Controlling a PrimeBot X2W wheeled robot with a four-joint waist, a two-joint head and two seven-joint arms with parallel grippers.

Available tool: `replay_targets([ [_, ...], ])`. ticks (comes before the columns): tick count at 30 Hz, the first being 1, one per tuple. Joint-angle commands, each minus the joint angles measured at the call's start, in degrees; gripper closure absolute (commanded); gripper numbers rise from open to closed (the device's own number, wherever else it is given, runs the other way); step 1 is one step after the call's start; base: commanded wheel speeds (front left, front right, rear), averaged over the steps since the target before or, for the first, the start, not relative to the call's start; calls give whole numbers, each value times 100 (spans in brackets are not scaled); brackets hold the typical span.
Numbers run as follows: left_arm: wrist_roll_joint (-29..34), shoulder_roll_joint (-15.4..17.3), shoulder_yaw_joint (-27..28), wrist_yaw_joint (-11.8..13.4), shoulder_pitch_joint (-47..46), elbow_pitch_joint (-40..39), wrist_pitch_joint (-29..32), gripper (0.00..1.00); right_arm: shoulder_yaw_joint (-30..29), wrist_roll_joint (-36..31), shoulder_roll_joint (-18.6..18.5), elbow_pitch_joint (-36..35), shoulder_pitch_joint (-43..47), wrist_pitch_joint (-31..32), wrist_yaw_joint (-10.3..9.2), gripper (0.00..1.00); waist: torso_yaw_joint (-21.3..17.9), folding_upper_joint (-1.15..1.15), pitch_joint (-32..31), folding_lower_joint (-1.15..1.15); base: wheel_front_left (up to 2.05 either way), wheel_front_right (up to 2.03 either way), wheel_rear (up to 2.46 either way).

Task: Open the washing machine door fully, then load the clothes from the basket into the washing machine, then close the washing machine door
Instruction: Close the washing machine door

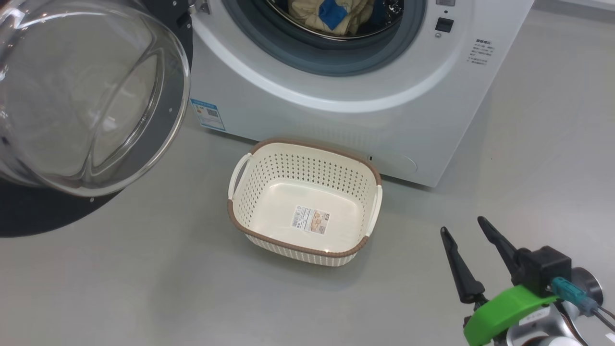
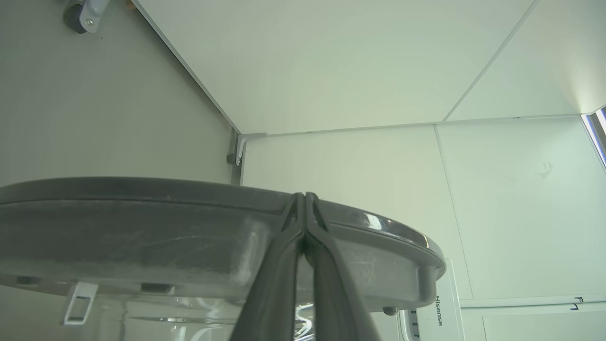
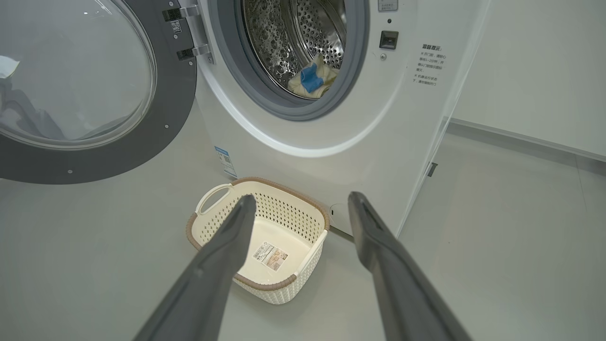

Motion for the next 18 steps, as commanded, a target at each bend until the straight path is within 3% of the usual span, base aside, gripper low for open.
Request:
replay_targets([
  [1, 51, 382, 85, -39, -72, -151, 1, 100, 140, 16, -107, -223, -235, 7, 2, 0, -5, 0, 7, 0, 0, 0, 0],
  [18, 136, 458, 249, -39, -92, -328, -293, 100, 107, 44, -197, -356, -281, 103, 2, 0, -219, 0, 353, 0, 0, 0, 0],
])
